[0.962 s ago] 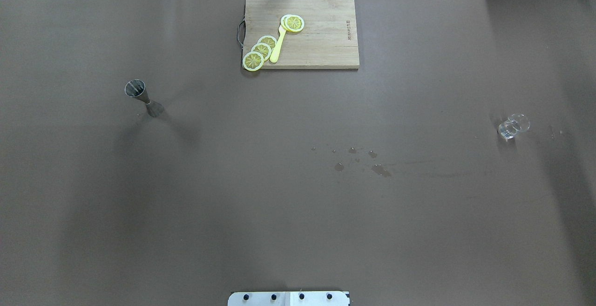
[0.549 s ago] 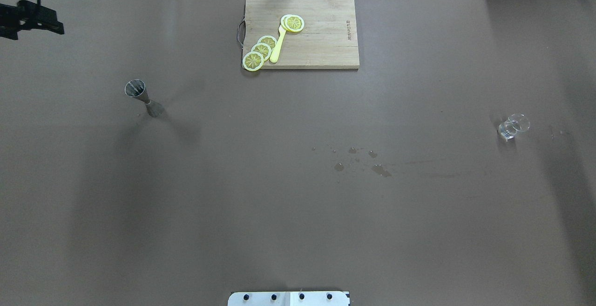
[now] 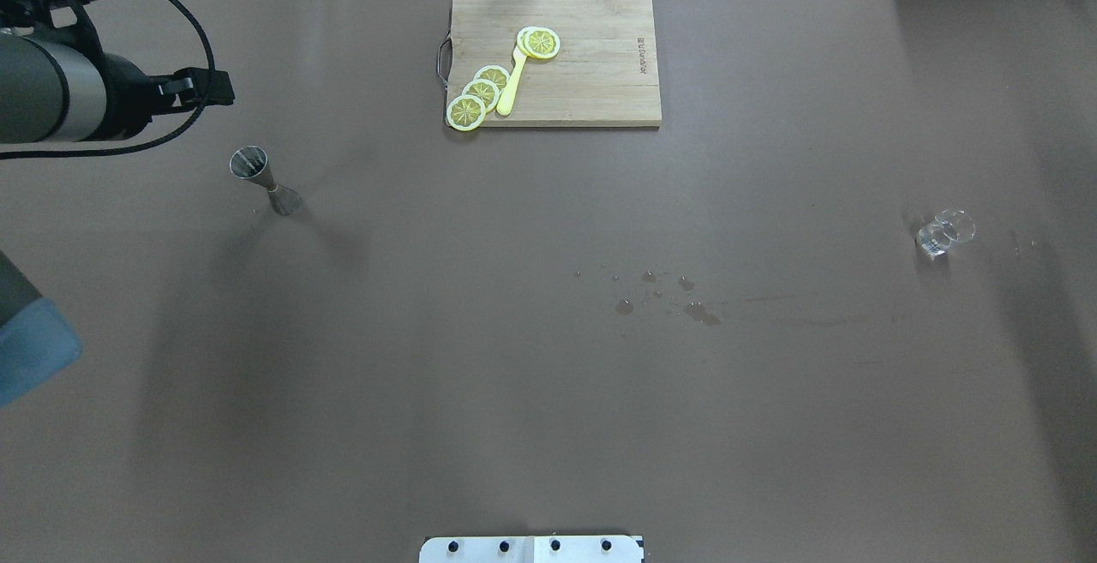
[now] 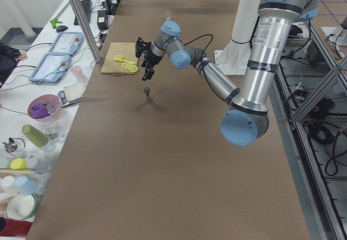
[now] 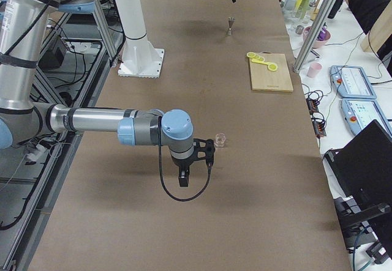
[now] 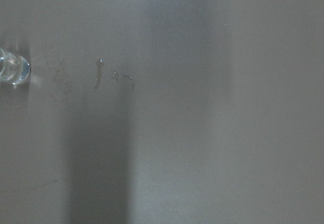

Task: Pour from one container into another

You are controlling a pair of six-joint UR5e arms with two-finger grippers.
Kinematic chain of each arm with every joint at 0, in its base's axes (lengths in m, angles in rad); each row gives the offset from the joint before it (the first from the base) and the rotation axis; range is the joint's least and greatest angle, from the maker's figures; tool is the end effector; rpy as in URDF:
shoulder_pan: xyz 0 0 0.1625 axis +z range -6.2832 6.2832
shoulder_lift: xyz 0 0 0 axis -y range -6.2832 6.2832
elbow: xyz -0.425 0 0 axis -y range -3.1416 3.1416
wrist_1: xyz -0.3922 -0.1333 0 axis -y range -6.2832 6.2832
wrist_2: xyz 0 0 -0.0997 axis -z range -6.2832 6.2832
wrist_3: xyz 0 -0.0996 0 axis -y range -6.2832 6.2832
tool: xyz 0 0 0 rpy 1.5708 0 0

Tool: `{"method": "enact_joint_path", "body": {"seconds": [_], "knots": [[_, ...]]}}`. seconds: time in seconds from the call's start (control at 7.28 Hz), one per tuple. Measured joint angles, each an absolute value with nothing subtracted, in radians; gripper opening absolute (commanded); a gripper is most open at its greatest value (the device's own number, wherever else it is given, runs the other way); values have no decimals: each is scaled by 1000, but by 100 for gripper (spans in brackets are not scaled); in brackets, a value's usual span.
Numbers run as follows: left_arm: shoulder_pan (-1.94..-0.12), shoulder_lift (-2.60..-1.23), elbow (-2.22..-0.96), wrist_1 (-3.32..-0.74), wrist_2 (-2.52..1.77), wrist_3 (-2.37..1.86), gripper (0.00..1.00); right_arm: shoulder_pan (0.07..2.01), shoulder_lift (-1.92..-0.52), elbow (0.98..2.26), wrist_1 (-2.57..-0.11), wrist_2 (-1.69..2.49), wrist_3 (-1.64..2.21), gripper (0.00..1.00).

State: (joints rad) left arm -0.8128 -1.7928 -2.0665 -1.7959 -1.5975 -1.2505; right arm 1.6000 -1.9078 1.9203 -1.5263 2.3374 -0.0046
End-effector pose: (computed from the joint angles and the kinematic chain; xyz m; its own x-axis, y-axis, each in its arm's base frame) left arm 0.2682 -0.4734 0.2970 0.6072 -0.1837 -0.7730 0.5478 0.8015 0.2399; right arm 0.0746 -0.3532 0.6246 0.7212 -0.0231 0.6923 -0.0258 0.9979 0.0602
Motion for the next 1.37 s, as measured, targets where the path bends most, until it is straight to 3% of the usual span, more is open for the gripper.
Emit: {"method": "enact_joint_path", "body": {"seconds": [0.69,1.37], "knots": [[-542,-1733,-2061,-1805,-1100,-1441,97,1600,-1907,1921,-1526,2340,-5,100],[-454,-1750,-1880,-1875,-823,-1599,97,1600,-1907,1922,-1526,2341,-5,100]]}}
